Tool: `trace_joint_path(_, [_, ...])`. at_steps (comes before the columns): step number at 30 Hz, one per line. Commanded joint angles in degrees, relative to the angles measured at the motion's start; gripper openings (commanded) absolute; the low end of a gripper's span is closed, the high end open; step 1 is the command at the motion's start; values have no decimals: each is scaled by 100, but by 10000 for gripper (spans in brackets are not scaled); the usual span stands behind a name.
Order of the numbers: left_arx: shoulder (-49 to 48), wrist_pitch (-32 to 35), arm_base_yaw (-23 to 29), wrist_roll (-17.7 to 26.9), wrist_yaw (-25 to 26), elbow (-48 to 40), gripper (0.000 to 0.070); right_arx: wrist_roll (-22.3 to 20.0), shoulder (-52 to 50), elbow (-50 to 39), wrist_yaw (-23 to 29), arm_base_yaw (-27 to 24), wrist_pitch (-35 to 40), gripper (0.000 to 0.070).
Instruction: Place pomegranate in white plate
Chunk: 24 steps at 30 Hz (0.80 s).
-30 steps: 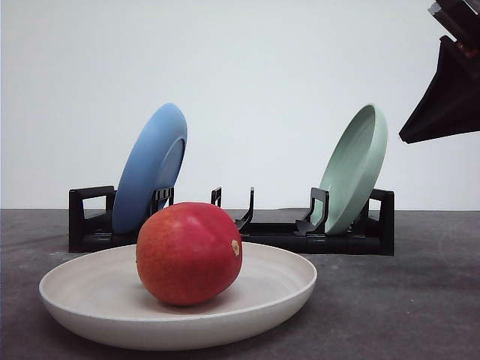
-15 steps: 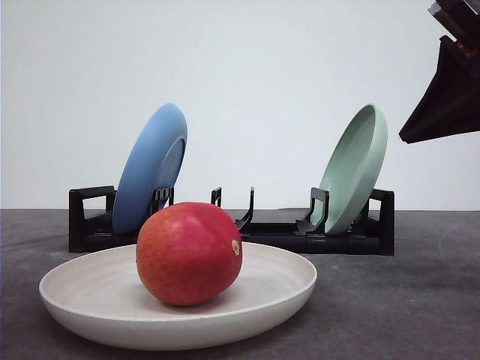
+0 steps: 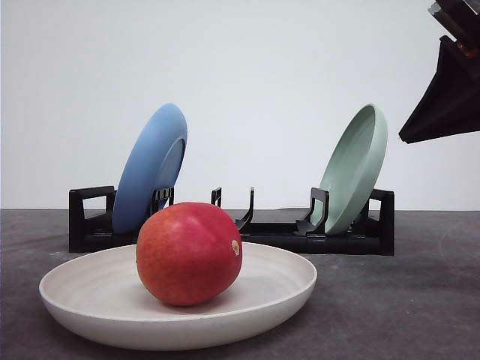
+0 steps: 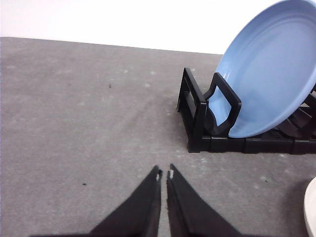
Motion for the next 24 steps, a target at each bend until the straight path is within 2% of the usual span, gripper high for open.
trace_joint_path(1, [-9,-18,11,2,-14,-59,0,-2,31,9,-15,22,57,16])
trace_joint_path(15, [-7,-18,11,2,-13,-59,0,-4,31,9,-17,22,58,16])
trace_joint_path(16, [-7,-18,11,2,-13,-59,0,-131,17,7,11,25,53,16])
trace_joint_path(18, [-7,-18,11,2,-15,-59,0,-819,-192,2,259,12,-79,16])
trace_joint_path(20, [-7,-18,11,2,-14,-59,0,-1217,-470,-57,571,5,-125,16])
trace_joint_path(22, [-7,-18,11,2,-15,-59,0,-1401,-847,-205,948,-47,-103,16])
trace_joint_path(24, [-7,-18,11,2,-15,-59,0,-1383,-1269,-431,1340,-159,-46,16])
